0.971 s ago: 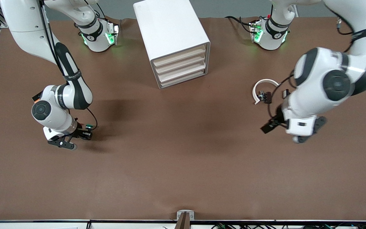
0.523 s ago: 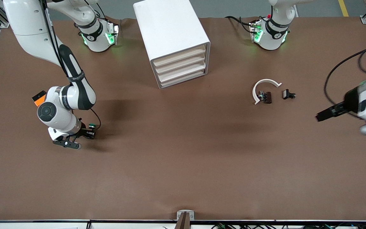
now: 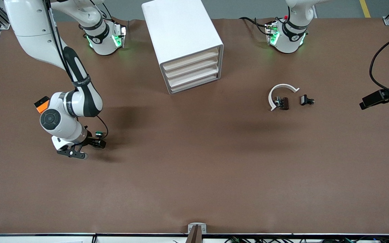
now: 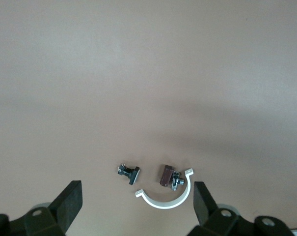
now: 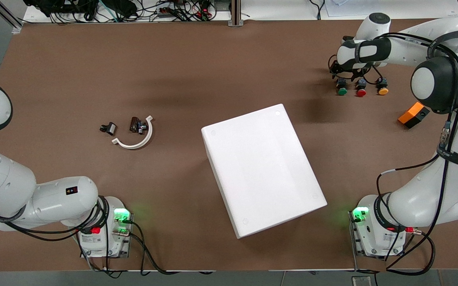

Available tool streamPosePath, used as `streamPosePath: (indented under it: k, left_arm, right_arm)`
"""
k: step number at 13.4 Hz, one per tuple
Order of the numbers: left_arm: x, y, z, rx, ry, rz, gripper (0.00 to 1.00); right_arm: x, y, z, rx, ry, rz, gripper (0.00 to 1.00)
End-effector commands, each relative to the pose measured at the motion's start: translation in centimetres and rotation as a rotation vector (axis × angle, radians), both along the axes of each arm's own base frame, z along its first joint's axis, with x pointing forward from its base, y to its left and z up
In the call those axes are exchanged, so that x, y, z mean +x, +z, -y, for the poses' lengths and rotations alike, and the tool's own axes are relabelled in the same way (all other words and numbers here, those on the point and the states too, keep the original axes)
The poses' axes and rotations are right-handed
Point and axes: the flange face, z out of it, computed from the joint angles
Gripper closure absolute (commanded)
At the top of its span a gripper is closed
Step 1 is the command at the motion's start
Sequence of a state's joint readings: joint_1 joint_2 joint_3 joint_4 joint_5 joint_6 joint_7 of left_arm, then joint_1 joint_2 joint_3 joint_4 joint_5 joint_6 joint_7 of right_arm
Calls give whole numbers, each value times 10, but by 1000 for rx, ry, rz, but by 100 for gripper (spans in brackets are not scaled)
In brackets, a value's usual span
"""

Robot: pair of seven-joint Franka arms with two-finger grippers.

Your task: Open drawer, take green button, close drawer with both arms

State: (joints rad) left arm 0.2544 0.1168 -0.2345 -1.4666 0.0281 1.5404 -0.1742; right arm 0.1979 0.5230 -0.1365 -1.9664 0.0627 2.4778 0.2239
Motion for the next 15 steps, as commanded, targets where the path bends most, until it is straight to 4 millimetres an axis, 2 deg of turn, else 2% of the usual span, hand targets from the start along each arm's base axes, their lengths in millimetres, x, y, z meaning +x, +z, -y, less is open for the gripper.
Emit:
streamPosePath:
  k: [1, 5, 7, 9, 10, 12, 13, 15]
  left_arm:
    - [-19, 15, 2, 9, -47, -17, 0]
    - [-29, 21, 3, 10, -65, -47, 0]
    - [-30, 22, 6, 10, -71, -53, 0]
    - [-36, 33, 10, 16, -73, -37, 0]
    - [-38, 35, 11, 17, -75, -34, 0]
    - [-39, 35, 21, 18, -99, -34, 0]
    - [-39, 33, 35, 21, -124, -39, 0]
    - [-46, 33, 35, 21, -122, -58, 0]
  right_arm:
    - [15, 55, 6, -5, 62, -34, 0]
    - [26, 148, 31, 19, 127, -146, 0]
    - [29, 201, 48, 36, 142, -212, 0]
    - [29, 253, 64, 51, 144, -256, 0]
    - [28, 276, 63, 50, 137, -266, 0]
    - [24, 304, 72, 50, 115, -279, 0]
    - [24, 319, 77, 55, 106, -266, 0]
    - [24, 327, 86, 59, 94, -253, 0]
